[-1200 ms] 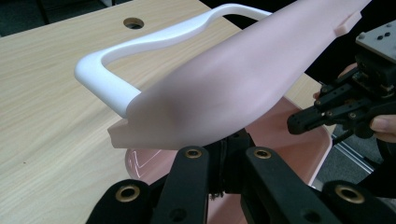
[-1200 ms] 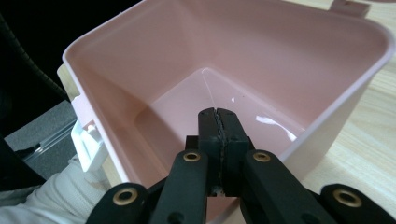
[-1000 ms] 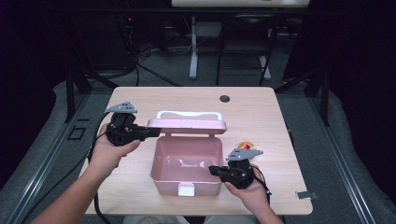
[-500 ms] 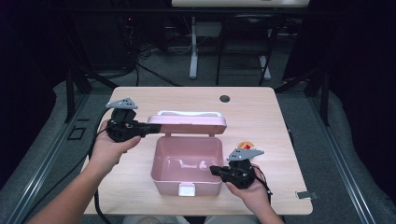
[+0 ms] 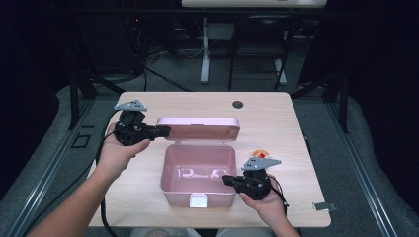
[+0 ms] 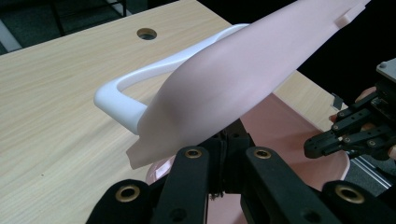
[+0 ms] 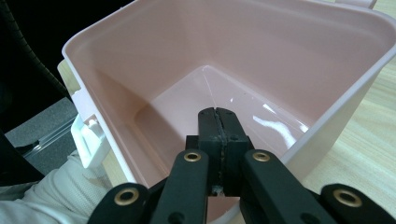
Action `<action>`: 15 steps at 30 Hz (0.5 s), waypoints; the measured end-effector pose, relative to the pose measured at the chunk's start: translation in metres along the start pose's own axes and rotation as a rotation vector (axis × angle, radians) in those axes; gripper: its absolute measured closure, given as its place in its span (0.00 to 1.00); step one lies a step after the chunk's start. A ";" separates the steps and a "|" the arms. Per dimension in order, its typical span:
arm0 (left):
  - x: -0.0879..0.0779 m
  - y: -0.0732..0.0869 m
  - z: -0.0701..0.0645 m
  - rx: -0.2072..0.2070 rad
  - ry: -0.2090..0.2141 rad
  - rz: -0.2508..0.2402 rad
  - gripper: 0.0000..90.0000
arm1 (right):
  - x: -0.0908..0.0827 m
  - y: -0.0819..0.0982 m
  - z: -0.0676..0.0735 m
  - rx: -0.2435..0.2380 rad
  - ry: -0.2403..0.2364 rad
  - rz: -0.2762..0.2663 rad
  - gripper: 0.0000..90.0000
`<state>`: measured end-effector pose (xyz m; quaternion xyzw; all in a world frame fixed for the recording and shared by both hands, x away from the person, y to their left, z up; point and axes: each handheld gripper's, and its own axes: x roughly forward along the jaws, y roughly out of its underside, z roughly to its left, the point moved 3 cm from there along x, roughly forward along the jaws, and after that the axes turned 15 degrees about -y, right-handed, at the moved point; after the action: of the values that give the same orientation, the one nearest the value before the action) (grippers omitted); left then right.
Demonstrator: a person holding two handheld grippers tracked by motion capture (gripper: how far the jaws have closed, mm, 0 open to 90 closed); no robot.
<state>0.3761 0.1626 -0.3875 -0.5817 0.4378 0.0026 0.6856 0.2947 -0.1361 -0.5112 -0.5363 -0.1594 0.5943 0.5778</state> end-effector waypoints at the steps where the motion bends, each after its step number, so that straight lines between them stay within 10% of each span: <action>1: 0.000 -0.001 0.000 0.002 -0.001 0.003 1.00 | 0.000 0.000 0.000 -0.003 0.000 -0.002 1.00; 15: 0.002 -0.006 0.004 0.007 -0.014 0.003 1.00 | 0.000 0.001 0.001 -0.001 0.007 -0.011 1.00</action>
<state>0.3826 0.1629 -0.3840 -0.5786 0.4339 0.0065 0.6906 0.2939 -0.1359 -0.5117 -0.5378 -0.1609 0.5891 0.5813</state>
